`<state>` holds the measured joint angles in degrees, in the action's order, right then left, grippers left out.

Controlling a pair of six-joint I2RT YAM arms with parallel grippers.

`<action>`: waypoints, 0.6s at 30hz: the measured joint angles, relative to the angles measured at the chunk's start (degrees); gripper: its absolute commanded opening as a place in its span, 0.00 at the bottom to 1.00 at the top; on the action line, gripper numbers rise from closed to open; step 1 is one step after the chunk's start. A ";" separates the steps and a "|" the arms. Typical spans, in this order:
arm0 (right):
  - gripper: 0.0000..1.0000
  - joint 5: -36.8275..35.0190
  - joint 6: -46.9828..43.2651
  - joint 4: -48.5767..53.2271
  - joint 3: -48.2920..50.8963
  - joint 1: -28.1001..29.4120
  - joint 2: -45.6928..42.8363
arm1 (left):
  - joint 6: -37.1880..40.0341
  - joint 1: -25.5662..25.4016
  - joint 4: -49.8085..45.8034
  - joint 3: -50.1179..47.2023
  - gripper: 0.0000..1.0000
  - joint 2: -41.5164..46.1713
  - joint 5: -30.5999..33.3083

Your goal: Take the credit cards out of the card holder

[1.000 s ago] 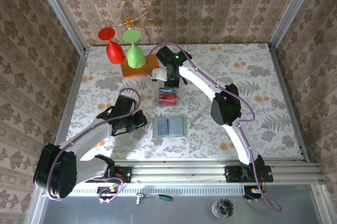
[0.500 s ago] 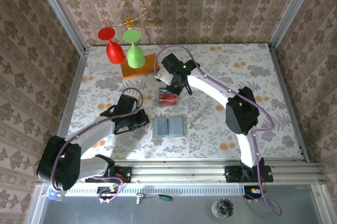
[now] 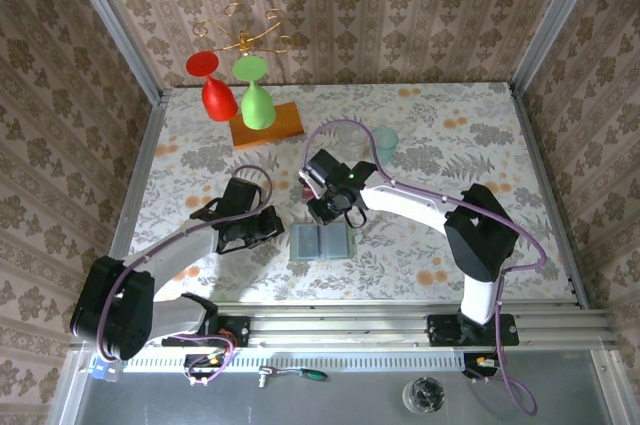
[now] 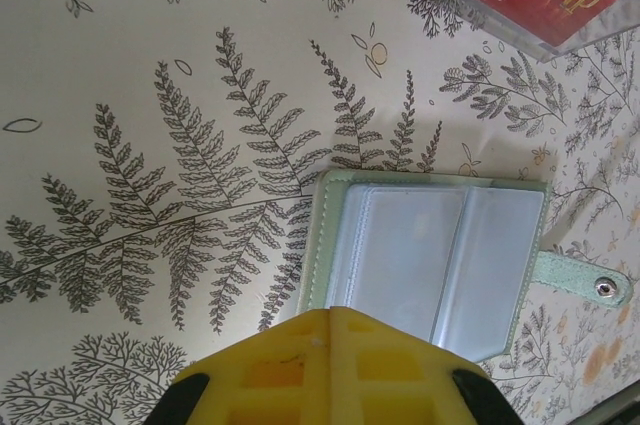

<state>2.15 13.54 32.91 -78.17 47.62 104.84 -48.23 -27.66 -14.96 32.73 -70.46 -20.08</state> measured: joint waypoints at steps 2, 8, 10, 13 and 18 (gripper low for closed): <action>0.23 0.02 1.62 -0.04 0.35 0.61 -0.11 | -0.15 0.00 -0.76 0.31 0.04 0.00 0.02; 0.23 0.50 5.18 -1.25 0.66 1.90 -0.11 | -0.15 0.00 -3.06 0.79 0.04 0.72 0.57; 0.23 1.01 6.36 -2.19 1.49 1.97 -0.11 | -0.15 0.00 -3.28 0.79 0.04 0.98 0.61; 0.23 1.31 8.11 -4.44 3.80 2.08 -0.11 | -0.15 -0.02 -2.75 0.48 0.04 1.09 0.59; 0.23 1.66 10.75 -7.56 7.13 2.21 -0.11 | -0.09 -0.13 -2.21 -0.48 0.03 0.70 0.44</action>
<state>3.81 24.29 25.34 -71.05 49.82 104.73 -48.31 -27.79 -17.17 32.25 -69.76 -19.64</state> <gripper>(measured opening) 0.231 0.064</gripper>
